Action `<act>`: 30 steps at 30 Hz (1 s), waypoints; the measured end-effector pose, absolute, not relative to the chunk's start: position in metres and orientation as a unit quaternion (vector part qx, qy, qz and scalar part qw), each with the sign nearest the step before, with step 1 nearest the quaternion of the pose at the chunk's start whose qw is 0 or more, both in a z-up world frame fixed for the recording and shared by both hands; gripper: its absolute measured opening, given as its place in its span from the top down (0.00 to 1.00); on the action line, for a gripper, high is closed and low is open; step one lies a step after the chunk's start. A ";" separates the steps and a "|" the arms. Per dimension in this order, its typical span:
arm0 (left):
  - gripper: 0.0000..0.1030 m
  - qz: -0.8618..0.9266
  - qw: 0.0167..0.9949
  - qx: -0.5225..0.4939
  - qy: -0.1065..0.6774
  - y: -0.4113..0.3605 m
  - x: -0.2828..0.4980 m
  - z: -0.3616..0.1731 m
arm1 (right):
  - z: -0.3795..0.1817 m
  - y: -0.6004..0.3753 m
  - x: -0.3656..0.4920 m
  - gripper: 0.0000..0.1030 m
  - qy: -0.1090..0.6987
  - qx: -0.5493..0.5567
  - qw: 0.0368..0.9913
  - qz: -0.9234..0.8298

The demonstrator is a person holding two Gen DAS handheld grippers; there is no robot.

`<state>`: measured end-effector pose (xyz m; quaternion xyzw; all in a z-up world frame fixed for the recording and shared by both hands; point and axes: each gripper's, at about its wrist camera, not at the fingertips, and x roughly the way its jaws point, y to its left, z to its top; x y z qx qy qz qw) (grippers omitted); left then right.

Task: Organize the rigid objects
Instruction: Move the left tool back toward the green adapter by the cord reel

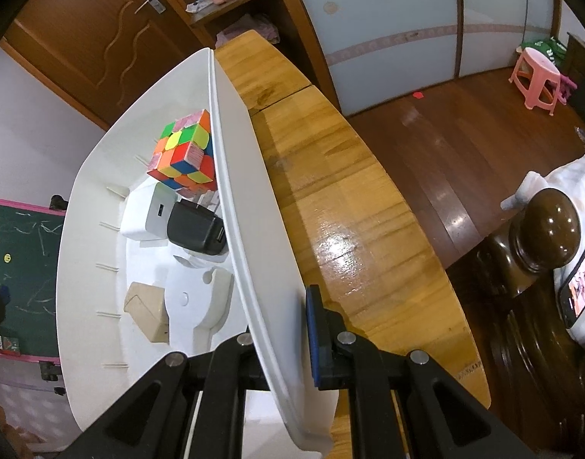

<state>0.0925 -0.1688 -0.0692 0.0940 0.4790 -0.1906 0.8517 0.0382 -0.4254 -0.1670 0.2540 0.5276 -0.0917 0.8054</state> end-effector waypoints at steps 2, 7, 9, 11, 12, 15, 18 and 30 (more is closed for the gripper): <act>0.13 -0.167 0.862 0.093 0.469 -0.151 0.095 -0.066 | -0.166 -0.424 0.039 0.90 0.529 0.251 0.805 -0.095; 0.13 -0.116 0.877 0.077 0.459 -0.107 0.101 -0.064 | -0.165 -0.420 0.040 0.90 0.531 0.242 0.805 -0.105; 0.13 -0.097 0.880 0.065 0.460 -0.088 0.105 -0.067 | -0.164 -0.418 0.041 0.90 0.532 0.238 0.805 -0.108; 0.13 -0.077 0.881 0.055 0.464 -0.069 0.110 -0.072 | -0.164 -0.419 0.041 0.90 0.533 0.236 0.805 -0.111; 0.13 -0.070 0.880 0.049 0.467 -0.061 0.112 -0.076 | -0.164 -0.418 0.041 0.90 0.534 0.235 0.804 -0.113; 0.13 -0.049 0.876 0.031 0.480 -0.036 0.117 -0.089 | -0.164 -0.416 0.042 0.90 0.537 0.229 0.803 -0.120; 0.13 -0.034 0.870 0.022 0.491 -0.020 0.119 -0.102 | -0.164 -0.415 0.043 0.90 0.539 0.228 0.801 -0.127; 0.13 -0.023 0.838 -0.014 0.545 0.016 0.129 -0.156 | -0.162 -0.409 0.047 0.90 0.545 0.214 0.797 -0.149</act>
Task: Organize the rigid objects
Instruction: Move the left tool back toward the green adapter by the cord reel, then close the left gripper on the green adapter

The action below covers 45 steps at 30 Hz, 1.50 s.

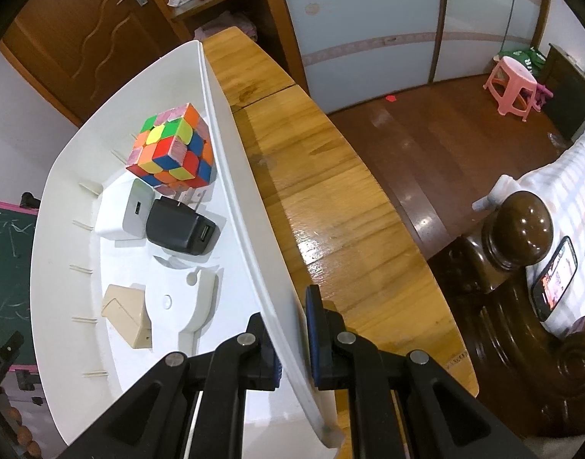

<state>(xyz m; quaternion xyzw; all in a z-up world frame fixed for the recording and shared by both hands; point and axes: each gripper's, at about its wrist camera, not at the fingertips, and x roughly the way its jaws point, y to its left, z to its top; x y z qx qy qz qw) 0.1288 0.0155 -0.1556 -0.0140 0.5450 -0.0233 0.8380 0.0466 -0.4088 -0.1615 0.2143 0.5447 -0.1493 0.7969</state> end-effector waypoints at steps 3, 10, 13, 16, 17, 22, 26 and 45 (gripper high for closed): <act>0.13 -0.032 0.834 -0.017 0.551 0.013 0.131 -0.162 | -0.161 -0.408 0.047 0.90 0.545 0.213 0.796 -0.152; 0.13 -0.051 0.819 -0.028 0.571 0.005 0.137 -0.181 | -0.161 -0.407 0.047 0.90 0.545 0.212 0.796 -0.156; 0.13 -0.058 0.813 -0.037 0.578 0.001 0.140 -0.186 | -0.161 -0.407 0.047 0.90 0.545 0.210 0.796 -0.156; 0.13 -0.061 0.813 -0.036 0.578 -0.005 0.143 -0.189 | -0.160 -0.407 0.047 0.89 0.545 0.209 0.797 -0.157; 0.13 -0.063 0.813 -0.036 0.578 -0.006 0.144 -0.190 | -0.160 -0.407 0.046 0.89 0.545 0.209 0.797 -0.158; 0.13 -0.062 0.815 -0.029 0.576 -0.013 0.150 -0.195 | -0.160 -0.407 0.046 0.89 0.544 0.208 0.797 -0.159; 0.14 -0.052 0.819 -0.018 0.571 -0.018 0.153 -0.200 | -0.160 -0.407 0.046 0.89 0.545 0.208 0.797 -0.159; 0.49 -0.049 0.825 -0.011 0.562 -0.021 0.151 -0.209 | -0.160 -0.406 0.046 0.89 0.544 0.207 0.798 -0.159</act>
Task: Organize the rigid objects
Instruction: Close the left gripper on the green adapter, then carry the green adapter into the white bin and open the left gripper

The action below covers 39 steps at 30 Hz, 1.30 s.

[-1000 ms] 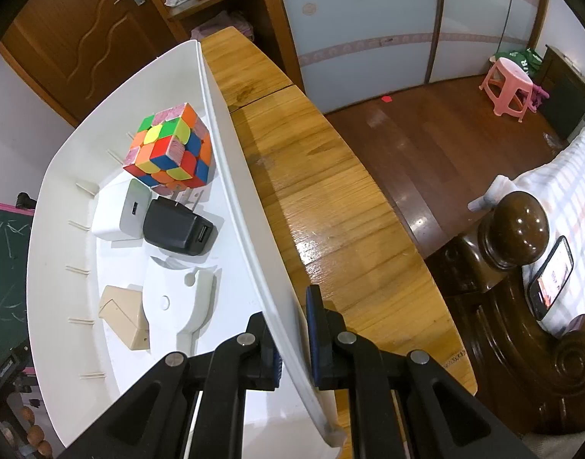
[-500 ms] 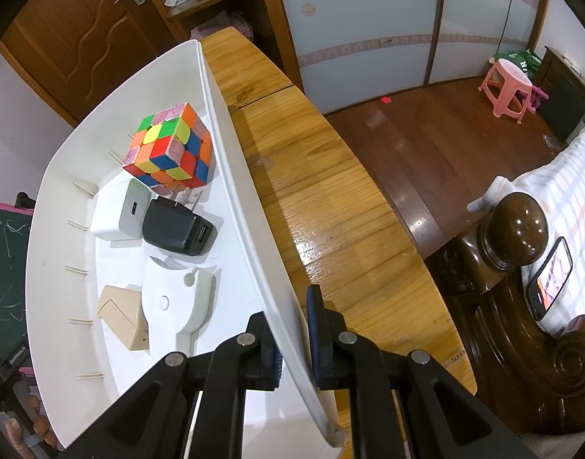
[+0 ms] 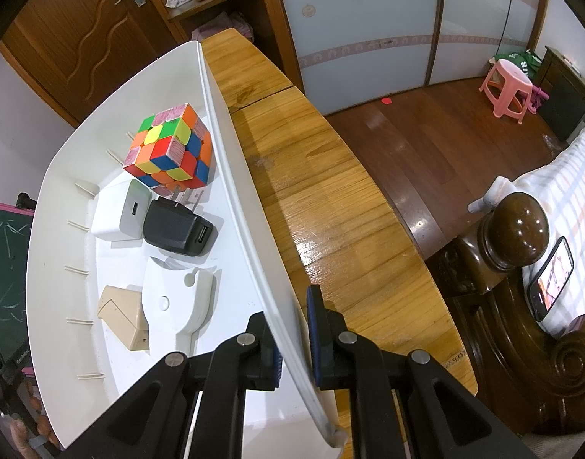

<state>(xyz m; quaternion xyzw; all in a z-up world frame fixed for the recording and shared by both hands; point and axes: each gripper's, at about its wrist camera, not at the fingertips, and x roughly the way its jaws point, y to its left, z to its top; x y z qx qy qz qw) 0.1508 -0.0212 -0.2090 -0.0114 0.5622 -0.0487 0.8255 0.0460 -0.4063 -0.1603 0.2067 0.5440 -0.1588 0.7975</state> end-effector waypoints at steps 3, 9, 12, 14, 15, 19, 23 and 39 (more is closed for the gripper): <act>0.56 -0.047 0.825 -0.009 0.562 -0.021 0.150 -0.212 | -0.160 -0.406 0.046 0.89 0.544 0.207 0.797 -0.159; 0.57 -0.051 0.829 -0.011 0.557 -0.018 0.149 -0.212 | -0.161 -0.406 0.047 0.89 0.543 0.210 0.798 -0.158; 0.57 -0.048 0.823 -0.018 0.566 -0.013 0.147 -0.210 | -0.161 -0.406 0.048 0.89 0.543 0.209 0.798 -0.157; 0.57 -0.043 0.823 -0.012 0.567 -0.010 0.142 -0.202 | -0.162 -0.405 0.048 0.89 0.542 0.209 0.799 -0.156; 0.57 -0.044 0.823 -0.013 0.566 -0.011 0.140 -0.199 | -0.162 -0.405 0.048 0.89 0.542 0.209 0.799 -0.156; 0.57 -0.056 0.829 -0.009 0.556 -0.017 0.128 -0.172 | -0.164 -0.407 0.047 0.89 0.540 0.216 0.800 -0.151; 0.57 -0.082 0.835 -0.002 0.545 -0.032 0.116 -0.139 | -0.164 -0.410 0.046 0.89 0.536 0.223 0.802 -0.145; 0.57 -0.179 0.850 0.050 0.493 -0.117 0.109 -0.028 | -0.169 -0.418 0.038 0.89 0.518 0.243 0.813 -0.109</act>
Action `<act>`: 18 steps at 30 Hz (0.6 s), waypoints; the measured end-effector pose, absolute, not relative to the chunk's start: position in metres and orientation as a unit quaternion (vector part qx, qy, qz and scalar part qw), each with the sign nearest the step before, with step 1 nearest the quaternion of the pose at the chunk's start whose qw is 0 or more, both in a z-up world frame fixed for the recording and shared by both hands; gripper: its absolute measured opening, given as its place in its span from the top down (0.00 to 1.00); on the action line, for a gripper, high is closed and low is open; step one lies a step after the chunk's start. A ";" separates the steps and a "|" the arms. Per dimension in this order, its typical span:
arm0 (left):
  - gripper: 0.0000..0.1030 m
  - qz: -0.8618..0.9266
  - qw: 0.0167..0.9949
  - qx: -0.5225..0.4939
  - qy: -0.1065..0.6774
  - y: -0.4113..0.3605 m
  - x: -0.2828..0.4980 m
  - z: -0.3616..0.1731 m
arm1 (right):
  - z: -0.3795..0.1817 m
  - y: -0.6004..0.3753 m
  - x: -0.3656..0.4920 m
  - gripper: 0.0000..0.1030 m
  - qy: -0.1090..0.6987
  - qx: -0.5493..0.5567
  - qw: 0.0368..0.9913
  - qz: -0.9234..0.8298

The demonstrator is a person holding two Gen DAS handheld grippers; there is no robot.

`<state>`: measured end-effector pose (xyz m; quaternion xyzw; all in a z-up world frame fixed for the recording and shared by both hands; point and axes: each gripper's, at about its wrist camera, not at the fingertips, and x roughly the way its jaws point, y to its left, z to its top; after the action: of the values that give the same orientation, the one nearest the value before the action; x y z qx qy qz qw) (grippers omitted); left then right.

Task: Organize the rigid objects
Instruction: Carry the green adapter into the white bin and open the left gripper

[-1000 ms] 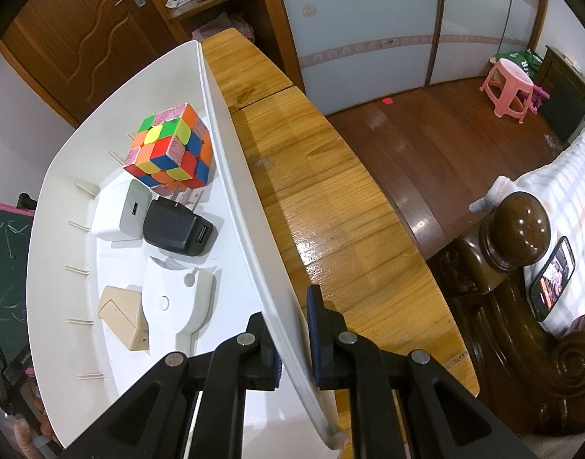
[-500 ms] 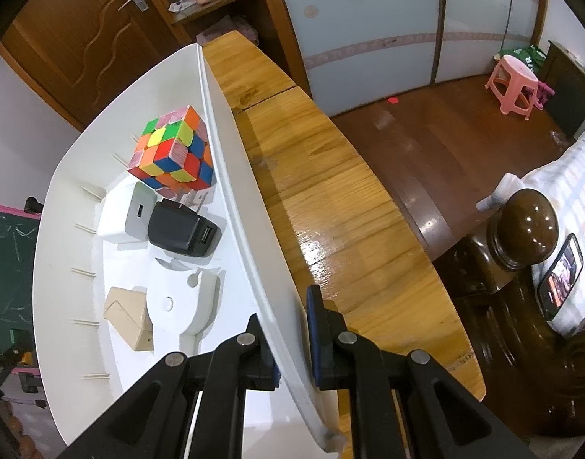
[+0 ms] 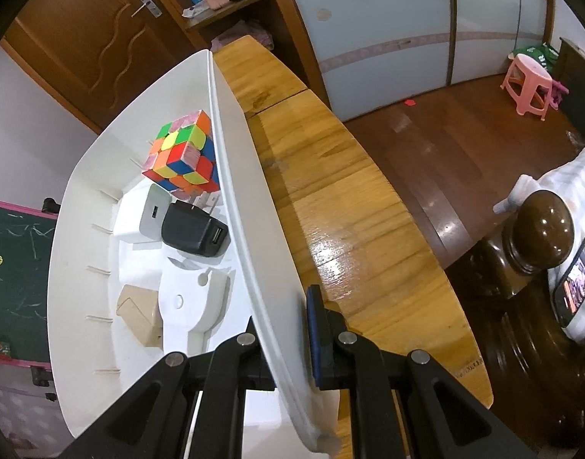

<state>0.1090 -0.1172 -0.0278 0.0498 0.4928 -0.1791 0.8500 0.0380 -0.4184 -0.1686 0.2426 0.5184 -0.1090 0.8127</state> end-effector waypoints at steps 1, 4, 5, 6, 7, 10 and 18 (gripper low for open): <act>0.57 -0.183 0.850 0.053 0.491 -0.122 0.110 -0.024 | -0.169 -0.419 0.038 0.89 0.518 0.244 0.813 -0.107; 0.57 -0.196 0.851 0.071 0.482 -0.146 0.115 -0.014 | -0.170 -0.420 0.037 0.89 0.516 0.245 0.814 -0.105; 0.57 -0.200 0.851 0.075 0.480 -0.153 0.116 -0.012 | -0.170 -0.420 0.036 0.89 0.516 0.245 0.814 -0.104; 0.57 -0.206 0.850 0.081 0.478 -0.163 0.119 -0.011 | -0.170 -0.420 0.036 0.89 0.515 0.244 0.815 -0.103; 0.57 -0.208 0.850 0.086 0.477 -0.168 0.121 -0.012 | -0.170 -0.420 0.036 0.89 0.514 0.244 0.816 -0.102; 0.57 -0.218 0.845 0.099 0.479 -0.193 0.132 -0.019 | -0.171 -0.421 0.034 0.89 0.513 0.246 0.816 -0.100; 0.57 -0.229 0.820 0.111 0.512 -0.246 0.174 -0.066 | -0.170 -0.419 0.033 0.89 0.510 0.237 0.821 -0.097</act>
<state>0.1738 -0.2457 -0.0659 0.1113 0.5121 -0.2285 0.8204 0.0335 -0.4186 -0.1703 0.2368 0.5098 -0.0969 0.8214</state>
